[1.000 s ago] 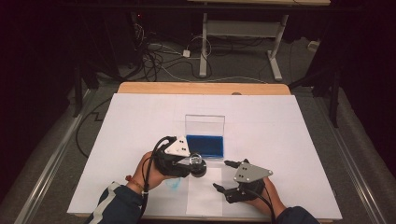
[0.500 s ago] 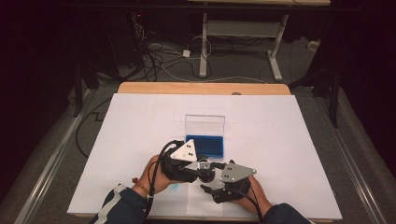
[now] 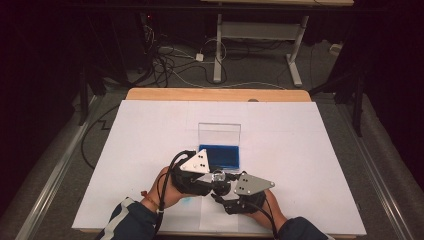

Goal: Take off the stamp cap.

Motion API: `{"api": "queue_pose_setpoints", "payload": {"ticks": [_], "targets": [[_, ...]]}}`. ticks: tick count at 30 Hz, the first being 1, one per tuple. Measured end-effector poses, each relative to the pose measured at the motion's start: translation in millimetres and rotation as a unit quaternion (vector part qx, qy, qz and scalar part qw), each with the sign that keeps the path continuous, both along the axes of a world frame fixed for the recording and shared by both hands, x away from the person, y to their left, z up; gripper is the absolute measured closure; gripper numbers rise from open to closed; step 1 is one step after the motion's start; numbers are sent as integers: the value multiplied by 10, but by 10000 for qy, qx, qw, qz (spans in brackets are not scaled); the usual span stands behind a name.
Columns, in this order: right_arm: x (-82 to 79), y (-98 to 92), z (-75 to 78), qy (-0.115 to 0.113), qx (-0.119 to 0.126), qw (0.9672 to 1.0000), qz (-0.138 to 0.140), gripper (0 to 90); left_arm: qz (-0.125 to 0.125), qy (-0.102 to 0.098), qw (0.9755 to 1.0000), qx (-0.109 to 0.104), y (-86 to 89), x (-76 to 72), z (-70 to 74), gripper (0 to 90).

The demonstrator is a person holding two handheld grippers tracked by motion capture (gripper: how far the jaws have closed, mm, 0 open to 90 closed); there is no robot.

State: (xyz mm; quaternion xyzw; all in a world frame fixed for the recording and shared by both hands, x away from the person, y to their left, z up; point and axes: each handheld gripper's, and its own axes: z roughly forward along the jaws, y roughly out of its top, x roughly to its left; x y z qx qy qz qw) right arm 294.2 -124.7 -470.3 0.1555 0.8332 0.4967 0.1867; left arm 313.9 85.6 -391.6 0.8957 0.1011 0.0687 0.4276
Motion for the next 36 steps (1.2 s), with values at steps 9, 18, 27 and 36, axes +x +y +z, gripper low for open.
{"api": "queue_pose_setpoints", "payload": {"ticks": [9, 18, 27, 36], "targets": [[-8, 5, -21, -30, -95, 9999, -56, 381, -43, 12, 10000, -18, 9, 6, -9, 542], [-15, 1, -12, -70, -338, 9994, -38, 388, -71, 29, 9999, 68, -5, 8, -36, 541], [-16, 2, 4, -19, -550, 9985, 14, 390, -132, 100, 9998, 55, -7, 18, -53, 542], [-84, 60, 0, -289, -1049, 9938, 224, 393, -215, 216, 9994, -135, -4, 40, -48, 542]]}}
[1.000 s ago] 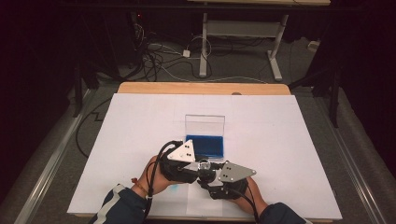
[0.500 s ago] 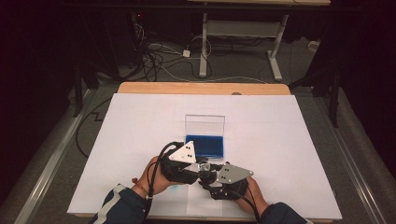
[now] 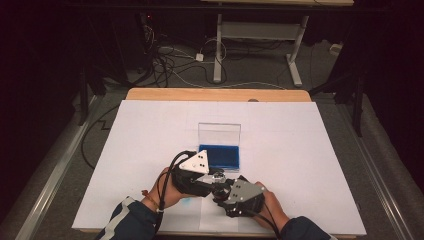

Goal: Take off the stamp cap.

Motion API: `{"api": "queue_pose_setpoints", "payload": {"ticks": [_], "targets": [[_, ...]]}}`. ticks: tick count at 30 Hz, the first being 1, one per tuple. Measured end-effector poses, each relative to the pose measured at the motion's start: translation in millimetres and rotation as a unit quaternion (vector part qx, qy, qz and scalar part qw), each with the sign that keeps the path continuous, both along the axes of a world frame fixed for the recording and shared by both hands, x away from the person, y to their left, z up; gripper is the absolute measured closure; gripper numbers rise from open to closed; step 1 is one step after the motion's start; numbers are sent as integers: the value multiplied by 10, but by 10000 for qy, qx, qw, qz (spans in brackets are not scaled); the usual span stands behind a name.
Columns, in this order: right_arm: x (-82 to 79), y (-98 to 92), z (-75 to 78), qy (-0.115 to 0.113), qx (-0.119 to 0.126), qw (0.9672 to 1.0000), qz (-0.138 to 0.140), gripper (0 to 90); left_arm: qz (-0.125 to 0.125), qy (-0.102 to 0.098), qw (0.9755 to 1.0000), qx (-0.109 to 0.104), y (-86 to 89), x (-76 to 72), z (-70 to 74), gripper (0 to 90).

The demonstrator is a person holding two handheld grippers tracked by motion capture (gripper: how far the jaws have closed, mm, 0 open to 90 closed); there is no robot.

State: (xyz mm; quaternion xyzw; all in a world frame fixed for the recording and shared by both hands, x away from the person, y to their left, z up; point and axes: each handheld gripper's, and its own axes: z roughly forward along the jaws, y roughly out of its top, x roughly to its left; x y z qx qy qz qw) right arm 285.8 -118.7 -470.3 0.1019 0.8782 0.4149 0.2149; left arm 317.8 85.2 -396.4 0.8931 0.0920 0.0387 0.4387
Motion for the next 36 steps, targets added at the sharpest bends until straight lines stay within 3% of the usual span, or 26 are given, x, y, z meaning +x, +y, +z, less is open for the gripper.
{"api": "queue_pose_setpoints", "payload": {"ticks": [2, 5, 11, 15, 19, 27, 36], "targets": [[-49, 61, -25, 42, -1, 9999, 106, 392, 101, -216, 9996, 181, -4, -20, 17, 542], [-62, 59, -29, -13, -23, 9999, 112, 392, 131, -208, 9997, 28, 52, -23, 46, 542], [-14, -8, -10, 37, 43, 10000, -32, 391, 189, -301, 9994, 51, 97, -29, 81, 542], [-13, -37, -24, 67, -92, 9999, -17, 390, 235, -345, 9991, 56, 139, -31, 99, 542], [5, -114, -3, 79, -126, 9999, -63, 390, 284, -352, 9989, 136, 172, -25, 96, 542], [43, -361, 96, 66, 35, 9994, -336, 389, 458, -370, 9980, 232, 207, -10, 75, 542], [54, -514, 176, 39, 144, 9987, -495, 389, 415, -345, 9975, 461, 209, 11, 27, 542]]}}
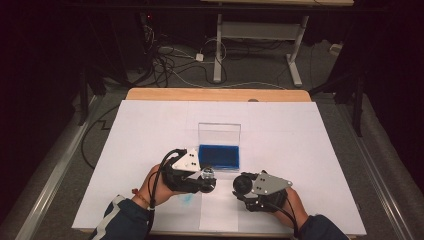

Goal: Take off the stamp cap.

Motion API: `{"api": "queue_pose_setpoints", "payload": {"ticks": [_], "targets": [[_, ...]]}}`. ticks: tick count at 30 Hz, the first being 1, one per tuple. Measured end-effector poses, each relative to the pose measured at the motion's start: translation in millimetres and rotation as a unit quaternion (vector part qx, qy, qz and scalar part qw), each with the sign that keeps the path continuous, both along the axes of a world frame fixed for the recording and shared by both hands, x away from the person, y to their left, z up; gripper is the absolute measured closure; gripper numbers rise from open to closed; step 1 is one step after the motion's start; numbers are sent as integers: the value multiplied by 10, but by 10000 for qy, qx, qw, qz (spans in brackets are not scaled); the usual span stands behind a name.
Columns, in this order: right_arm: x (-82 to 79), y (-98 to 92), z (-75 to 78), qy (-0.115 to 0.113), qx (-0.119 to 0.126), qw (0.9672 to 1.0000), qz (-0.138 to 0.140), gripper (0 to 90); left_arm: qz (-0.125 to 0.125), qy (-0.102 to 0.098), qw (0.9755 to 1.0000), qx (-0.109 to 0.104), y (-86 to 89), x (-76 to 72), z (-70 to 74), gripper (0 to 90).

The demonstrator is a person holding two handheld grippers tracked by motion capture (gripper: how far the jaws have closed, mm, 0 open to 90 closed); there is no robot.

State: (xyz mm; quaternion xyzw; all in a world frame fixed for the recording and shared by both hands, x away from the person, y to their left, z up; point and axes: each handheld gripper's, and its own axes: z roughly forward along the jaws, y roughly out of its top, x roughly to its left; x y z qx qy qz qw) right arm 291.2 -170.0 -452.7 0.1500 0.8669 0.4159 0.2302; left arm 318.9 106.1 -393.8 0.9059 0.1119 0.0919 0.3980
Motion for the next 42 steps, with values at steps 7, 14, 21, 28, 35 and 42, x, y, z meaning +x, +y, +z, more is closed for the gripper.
{"api": "queue_pose_setpoints", "payload": {"ticks": [7, 14, 21, 28, 35, 42], "targets": [[-12, -90, 43, -34, 38, 10000, -50, 389, 120, -31, 9999, -107, 92, 11, 3, 542], [9, -215, 94, -62, 157, 9996, -236, 389, 244, -57, 9995, -186, 210, 32, 20, 542], [31, -274, 114, -80, 201, 9993, -317, 388, 294, -75, 9993, -231, 258, 48, 29, 542], [18, -320, 132, -101, 227, 9990, -371, 389, 352, -28, 9990, -259, 286, 86, -2, 542], [-7, -407, 152, -116, 235, 9985, -471, 388, 348, -5, 9990, -283, 287, 96, -7, 542], [-34, -528, 153, -59, 271, 9977, -611, 388, 315, 45, 9990, -302, 293, 116, -28, 542]]}}
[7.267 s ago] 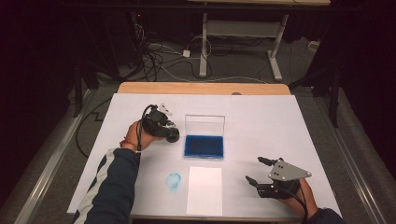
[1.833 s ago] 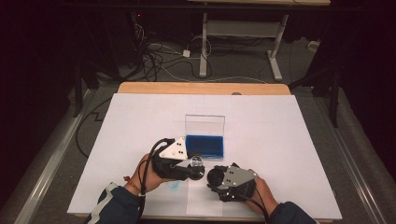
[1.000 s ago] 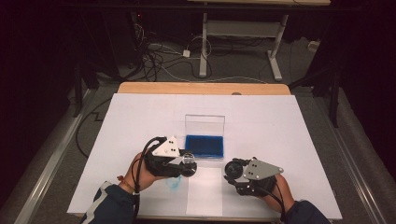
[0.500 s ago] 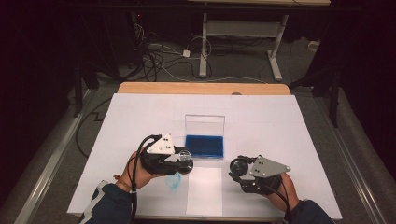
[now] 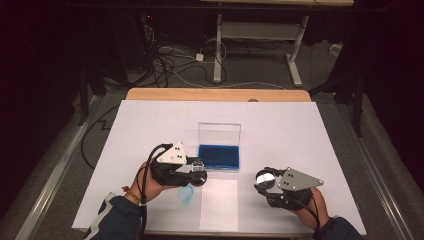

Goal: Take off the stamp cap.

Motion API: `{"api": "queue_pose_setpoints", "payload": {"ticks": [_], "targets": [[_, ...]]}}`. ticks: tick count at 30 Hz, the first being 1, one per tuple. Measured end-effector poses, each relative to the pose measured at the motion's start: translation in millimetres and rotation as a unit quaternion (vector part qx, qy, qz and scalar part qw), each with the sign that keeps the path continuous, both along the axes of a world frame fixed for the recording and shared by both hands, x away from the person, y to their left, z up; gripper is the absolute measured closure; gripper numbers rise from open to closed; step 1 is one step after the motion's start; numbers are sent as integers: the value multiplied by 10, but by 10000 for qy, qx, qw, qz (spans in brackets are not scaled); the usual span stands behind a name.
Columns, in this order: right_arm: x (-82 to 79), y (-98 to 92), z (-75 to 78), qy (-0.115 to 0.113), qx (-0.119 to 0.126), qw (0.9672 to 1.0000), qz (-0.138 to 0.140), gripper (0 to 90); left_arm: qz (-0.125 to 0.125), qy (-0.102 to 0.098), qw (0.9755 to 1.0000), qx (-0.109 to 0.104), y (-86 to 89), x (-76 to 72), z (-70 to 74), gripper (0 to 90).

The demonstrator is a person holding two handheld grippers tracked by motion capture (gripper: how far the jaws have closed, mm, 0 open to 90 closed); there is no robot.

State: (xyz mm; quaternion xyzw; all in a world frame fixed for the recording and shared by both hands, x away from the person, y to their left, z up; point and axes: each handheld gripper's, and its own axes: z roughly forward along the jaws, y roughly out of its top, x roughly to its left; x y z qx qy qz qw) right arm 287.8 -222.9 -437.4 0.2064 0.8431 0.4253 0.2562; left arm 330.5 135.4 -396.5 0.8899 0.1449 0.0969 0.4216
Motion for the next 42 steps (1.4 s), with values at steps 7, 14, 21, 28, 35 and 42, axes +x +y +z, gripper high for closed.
{"api": "queue_pose_setpoints", "payload": {"ticks": [7, 14, 21, 28, 35, 42], "targets": [[-22, -52, -3, 14, 0, 10000, -45, 388, 71, -4, 9999, -74, 25, 20, -8, 542], [-70, -81, -8, 21, 18, 10000, -65, 388, 27, 41, 10000, -30, -25, 13, -71, 542], [-114, -127, -12, -9, 62, 9999, -81, 388, -77, 27, 10000, -12, -76, -12, -80, 542], [-157, -164, -26, -9, 69, 9999, -103, 388, -133, 31, 9999, -18, -117, -36, -91, 542], [-172, -206, -34, 3, 83, 9998, -179, 388, -200, -21, 9998, 5, -194, -75, -104, 542], [-165, -213, -40, 6, 113, 9997, -220, 388, -317, 11, 9995, -20, -244, -101, -110, 542]]}}
